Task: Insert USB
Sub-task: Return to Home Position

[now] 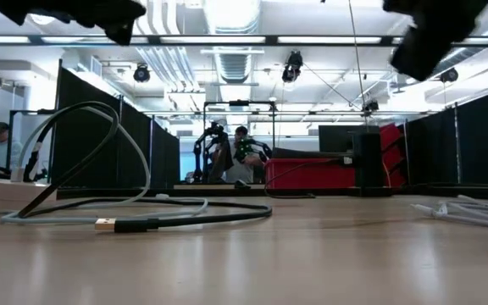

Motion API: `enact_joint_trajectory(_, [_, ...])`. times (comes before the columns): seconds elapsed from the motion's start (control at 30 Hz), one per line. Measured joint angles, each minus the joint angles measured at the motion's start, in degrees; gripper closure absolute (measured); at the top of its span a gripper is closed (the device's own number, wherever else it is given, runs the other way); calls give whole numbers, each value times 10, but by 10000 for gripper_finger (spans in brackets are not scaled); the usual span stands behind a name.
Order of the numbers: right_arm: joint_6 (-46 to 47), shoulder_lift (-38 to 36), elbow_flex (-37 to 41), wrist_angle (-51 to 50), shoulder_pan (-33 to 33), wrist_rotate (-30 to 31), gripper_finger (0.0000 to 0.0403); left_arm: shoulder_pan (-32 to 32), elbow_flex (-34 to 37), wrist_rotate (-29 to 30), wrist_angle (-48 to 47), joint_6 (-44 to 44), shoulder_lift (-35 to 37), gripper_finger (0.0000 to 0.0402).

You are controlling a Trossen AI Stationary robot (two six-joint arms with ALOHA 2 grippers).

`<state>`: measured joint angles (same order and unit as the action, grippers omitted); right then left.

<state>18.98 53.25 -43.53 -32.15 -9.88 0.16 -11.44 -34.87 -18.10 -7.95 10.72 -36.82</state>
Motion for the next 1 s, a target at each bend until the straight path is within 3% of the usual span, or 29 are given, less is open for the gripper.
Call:
enact_joint_trajectory(0.17, [-154,-32,4,44,125,-98,403,-1,48,0,43,19,34,377])
enact_joint_trajectory(0.27, [-232,-45,22,127,206,-197,403,-2,80,0,68,16,52,377])
enact_joint_trajectory(0.4, [-265,-48,56,247,300,-331,403,-2,119,0,87,-3,92,377])
enact_joint_trajectory(0.47, [-277,-47,71,287,330,-343,403,-2,136,22,86,-32,116,377])
enact_joint_trajectory(0.67, [-302,-44,138,427,381,-346,403,-2,176,196,87,-65,166,377])
enact_joint_trajectory(1.0, [-257,-44,239,567,410,-346,403,-2,237,205,92,-102,186,377])
